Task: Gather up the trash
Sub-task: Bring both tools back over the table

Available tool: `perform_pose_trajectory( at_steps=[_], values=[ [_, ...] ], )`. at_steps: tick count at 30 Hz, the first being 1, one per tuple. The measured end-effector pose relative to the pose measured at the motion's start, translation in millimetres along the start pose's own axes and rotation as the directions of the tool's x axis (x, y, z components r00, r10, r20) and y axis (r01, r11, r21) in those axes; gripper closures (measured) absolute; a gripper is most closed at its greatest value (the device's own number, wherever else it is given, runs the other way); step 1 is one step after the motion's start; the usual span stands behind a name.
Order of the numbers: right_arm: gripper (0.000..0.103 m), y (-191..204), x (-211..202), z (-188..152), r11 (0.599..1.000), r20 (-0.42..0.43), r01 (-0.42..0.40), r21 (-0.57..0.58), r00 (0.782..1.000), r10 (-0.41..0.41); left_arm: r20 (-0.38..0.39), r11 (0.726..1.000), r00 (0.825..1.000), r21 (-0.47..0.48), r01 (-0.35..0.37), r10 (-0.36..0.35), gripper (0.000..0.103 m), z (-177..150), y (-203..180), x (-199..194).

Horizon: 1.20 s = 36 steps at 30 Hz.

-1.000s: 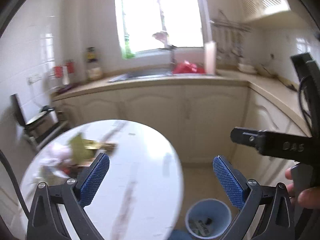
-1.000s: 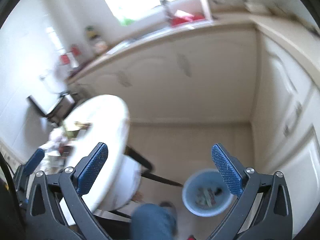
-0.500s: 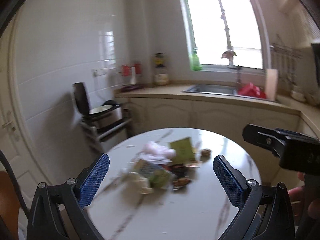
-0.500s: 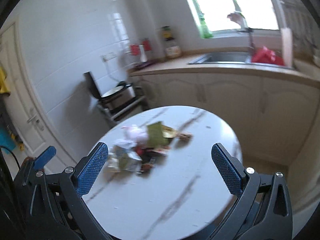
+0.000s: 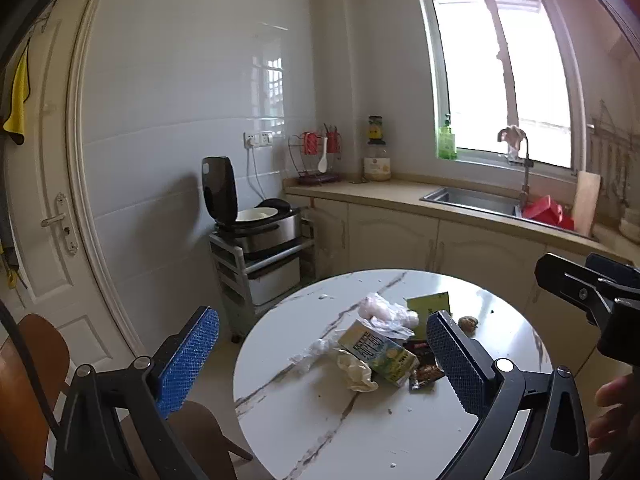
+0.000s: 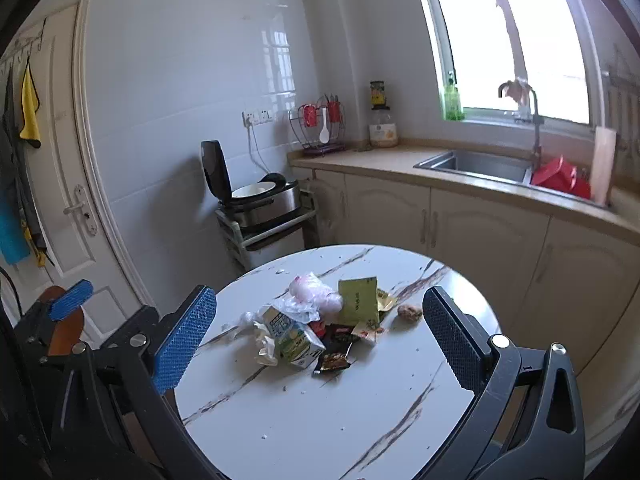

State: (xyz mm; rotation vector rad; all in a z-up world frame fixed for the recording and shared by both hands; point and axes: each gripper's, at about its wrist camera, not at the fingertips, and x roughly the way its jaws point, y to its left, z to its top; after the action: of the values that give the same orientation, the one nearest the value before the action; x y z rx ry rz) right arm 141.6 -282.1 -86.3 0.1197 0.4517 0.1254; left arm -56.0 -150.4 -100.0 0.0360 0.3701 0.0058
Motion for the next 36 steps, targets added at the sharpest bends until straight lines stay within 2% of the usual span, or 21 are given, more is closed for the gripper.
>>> perform_pose_trajectory(
  at_steps=[7, 22, 30, 36],
  values=[
    [0.0, 3.8, 1.5, 2.5, 1.0, 0.001, 0.019, -0.024, 1.0, -0.019, 0.012, 1.0, 1.0, -0.018, -0.011, 0.011, 0.0, 6.9, 10.0, -2.8],
    [0.0, -7.7, 18.7, -3.9, 0.998, -0.028, 0.049, -0.03, 0.998, -0.049, -0.008, 0.999, 1.0, -0.039, -0.015, 0.015, 0.0, 19.1, 26.1, 22.4],
    [0.0, -22.8, 39.0, -11.7, 0.996, -0.076, 0.084, -0.027, 0.993, -0.086, -0.051, 0.998, 0.999, -0.054, -0.012, 0.009, 0.0, 17.9, 34.1, 49.2],
    [0.0, -30.7, 63.9, -20.3, 0.995, -0.135, 0.099, -0.034, 0.986, -0.103, -0.11, 0.998, 0.994, -0.057, 0.003, -0.009, 0.0, 17.3, 41.7, 83.2]
  ],
)
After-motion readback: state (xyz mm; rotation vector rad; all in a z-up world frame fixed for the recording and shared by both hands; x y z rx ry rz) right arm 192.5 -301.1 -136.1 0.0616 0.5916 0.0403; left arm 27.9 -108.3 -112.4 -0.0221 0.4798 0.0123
